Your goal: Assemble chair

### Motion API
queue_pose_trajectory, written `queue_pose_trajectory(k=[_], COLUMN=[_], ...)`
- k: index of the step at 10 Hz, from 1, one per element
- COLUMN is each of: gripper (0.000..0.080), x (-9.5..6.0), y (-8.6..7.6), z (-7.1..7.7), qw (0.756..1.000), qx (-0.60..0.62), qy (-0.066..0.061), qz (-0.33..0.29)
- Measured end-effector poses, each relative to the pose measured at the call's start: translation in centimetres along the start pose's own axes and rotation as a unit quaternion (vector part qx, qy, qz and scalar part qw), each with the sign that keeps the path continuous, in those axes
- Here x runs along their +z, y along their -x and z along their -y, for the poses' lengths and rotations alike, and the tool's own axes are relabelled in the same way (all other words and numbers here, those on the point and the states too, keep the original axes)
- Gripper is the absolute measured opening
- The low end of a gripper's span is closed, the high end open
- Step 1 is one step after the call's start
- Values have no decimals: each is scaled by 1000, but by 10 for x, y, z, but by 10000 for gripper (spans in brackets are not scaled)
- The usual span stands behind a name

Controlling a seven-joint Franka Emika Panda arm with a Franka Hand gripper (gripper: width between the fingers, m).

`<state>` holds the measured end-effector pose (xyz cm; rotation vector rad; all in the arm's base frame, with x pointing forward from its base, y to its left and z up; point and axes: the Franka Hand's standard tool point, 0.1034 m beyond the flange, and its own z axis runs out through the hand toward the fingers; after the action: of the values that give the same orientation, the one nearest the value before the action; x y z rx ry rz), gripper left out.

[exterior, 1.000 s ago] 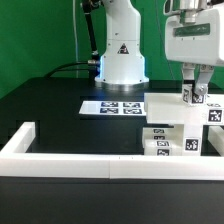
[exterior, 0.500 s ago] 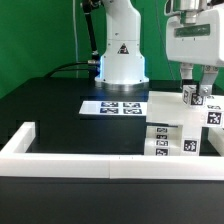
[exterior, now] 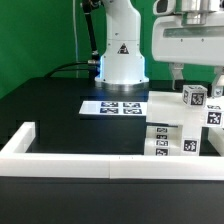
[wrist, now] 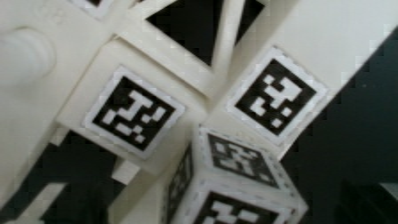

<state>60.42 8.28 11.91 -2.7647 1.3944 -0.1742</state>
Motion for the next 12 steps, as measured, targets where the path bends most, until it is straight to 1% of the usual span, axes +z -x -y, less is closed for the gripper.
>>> queue_pose_trajectory(k=[3,4,5,7,9,10,11,12], gripper=[649,649,649,649,649,649,649,527], x=[1,1,2,3,3,3,3,3], y=[1,1,1,0,0,-1,-1,-1], z=[0,-1,-2,-4,-4,-5,-5,-5], qw=[992,990,983,961,947,933,925,925], qx=[-123,-144,-185,-277,-322,-360,-380,-380], qy=[1,2,3,6,7,9,9,10], qz=[0,0,0,0,0,-1,-1,-1])
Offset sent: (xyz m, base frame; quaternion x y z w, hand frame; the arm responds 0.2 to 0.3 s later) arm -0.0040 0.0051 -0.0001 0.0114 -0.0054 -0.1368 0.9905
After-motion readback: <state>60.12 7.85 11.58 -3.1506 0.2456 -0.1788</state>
